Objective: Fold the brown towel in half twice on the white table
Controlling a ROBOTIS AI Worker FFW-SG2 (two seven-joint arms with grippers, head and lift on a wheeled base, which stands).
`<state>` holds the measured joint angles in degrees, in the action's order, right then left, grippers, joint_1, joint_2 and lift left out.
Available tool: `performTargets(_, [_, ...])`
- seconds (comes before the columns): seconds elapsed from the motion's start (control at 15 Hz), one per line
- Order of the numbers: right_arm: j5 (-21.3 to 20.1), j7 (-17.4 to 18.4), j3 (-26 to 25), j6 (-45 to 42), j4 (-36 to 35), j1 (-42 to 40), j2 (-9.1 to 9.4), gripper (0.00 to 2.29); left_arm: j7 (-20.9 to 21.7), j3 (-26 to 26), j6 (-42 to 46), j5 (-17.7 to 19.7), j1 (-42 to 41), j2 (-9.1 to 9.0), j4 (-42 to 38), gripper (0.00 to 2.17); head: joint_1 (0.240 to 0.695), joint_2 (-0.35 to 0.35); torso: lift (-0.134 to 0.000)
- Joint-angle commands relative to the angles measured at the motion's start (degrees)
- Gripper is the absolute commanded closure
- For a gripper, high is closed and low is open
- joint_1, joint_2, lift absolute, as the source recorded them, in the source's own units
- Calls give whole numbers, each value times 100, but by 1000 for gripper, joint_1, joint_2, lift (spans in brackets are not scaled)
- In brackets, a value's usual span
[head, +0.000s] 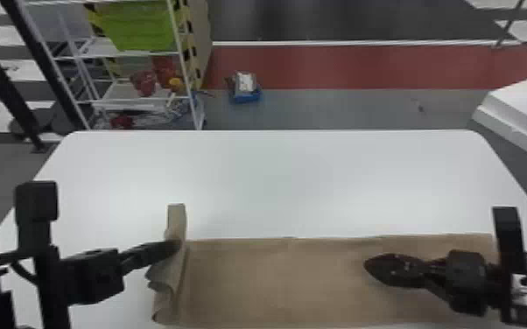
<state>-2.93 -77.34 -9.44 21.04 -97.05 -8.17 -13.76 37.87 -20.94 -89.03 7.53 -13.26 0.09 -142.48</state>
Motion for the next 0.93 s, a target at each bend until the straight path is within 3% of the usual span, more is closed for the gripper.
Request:
performTargets(0.0, [-112,17,214,125,107,158,84,2017,-8,-121,-100,345,95,-24,-184,1241,695,59,-124])
performTargets(0.53, [-331,123,961,248,652,659,304,2017,-52,-121,-100,460,95,-24,-271,1241,695,114,-124])
performTargets(0.87, [-665,246,1506,582,784,967,673,2017,-25,-209,-100,512,95,-24,-351,1271,695,188,-124])
